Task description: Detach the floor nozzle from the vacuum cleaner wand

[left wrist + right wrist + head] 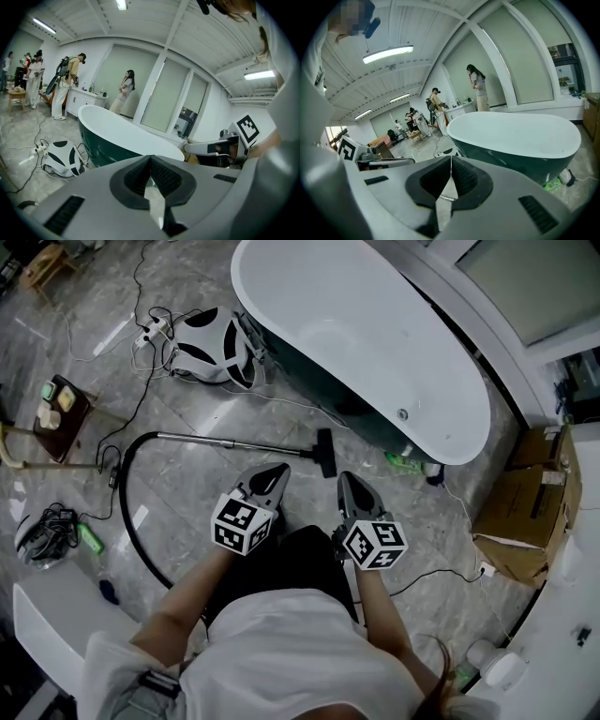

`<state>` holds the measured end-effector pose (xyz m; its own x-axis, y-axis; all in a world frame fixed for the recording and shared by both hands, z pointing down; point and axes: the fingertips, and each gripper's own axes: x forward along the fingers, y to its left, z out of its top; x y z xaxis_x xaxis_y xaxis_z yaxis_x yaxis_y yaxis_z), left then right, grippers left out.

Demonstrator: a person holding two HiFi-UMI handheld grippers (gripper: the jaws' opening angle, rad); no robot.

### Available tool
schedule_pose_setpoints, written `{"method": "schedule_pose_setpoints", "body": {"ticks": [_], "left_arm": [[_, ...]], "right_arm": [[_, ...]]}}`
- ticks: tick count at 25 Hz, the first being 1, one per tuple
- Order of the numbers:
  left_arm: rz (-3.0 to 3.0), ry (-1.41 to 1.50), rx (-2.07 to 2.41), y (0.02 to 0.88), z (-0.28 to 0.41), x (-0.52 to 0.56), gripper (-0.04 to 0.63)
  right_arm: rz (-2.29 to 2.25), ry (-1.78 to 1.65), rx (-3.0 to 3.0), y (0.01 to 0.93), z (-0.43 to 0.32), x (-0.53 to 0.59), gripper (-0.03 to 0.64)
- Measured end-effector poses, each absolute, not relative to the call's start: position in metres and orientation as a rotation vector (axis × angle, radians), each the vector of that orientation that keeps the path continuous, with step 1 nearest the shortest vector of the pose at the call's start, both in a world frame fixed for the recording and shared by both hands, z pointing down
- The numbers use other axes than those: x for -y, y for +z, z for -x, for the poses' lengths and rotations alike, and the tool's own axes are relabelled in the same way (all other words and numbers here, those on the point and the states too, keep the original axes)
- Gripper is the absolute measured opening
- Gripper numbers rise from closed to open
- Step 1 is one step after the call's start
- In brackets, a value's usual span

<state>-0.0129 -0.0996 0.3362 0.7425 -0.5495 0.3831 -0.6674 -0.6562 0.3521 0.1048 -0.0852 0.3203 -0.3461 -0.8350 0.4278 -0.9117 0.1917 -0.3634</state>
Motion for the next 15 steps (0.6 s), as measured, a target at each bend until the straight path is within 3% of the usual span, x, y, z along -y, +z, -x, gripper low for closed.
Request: {"method": "schedule_pose_setpoints", "body": {"ticks": [15], "left_arm": [[-2.357, 0.313, 1.111, 0.378, 0.041, 0.165, 0.011]], "right_arm": [[-1.378, 0.633, 2.435, 0.357, -0.1, 0.167, 0.017]]}}
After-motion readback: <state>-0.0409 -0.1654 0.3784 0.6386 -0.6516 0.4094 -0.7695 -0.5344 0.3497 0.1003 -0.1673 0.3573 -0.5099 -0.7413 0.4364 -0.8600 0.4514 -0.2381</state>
